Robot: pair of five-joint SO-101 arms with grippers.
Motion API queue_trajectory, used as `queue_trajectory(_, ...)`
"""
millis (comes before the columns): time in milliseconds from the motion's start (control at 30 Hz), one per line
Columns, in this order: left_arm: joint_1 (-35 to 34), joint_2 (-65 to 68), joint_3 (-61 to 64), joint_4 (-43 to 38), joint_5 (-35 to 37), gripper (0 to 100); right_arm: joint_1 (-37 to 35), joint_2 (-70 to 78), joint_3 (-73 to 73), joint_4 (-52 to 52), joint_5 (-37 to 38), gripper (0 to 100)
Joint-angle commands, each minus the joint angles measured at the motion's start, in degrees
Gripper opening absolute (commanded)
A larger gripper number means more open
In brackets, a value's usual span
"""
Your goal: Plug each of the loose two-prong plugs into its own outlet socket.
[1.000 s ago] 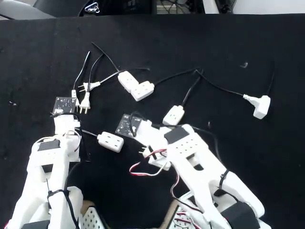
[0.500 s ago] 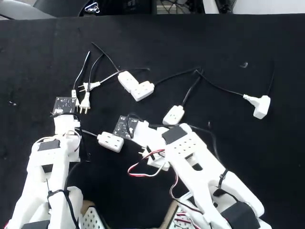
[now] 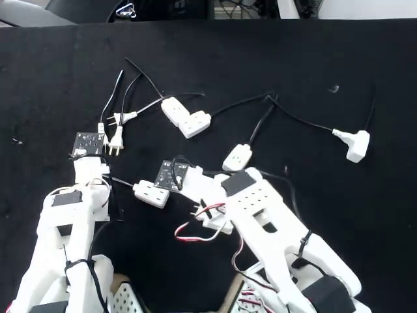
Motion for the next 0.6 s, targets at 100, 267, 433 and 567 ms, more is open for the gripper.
queue_trajectory(100, 0.31, -1.32, -5.67, 4.40, -0.35, 3, -0.53, -1.19, -18.59, 12.75, -3.60, 1.1)
queue_trajectory(267, 0.84, -1.32, -24.75, 20.22, 0.70, 3, 0.00, -1.36, -25.10, 9.67, -9.58, 1.1)
queue_trajectory(433, 6.02, -1.23, -37.05, 26.99, 8.70, 3, 1.76, -6.81, -16.92, -4.92, -15.03, 1.1)
queue_trajectory(567, 14.11, -1.32, -37.85, 24.97, 15.56, 3, 0.70, -13.67, -6.11, -13.71, -16.18, 1.1)
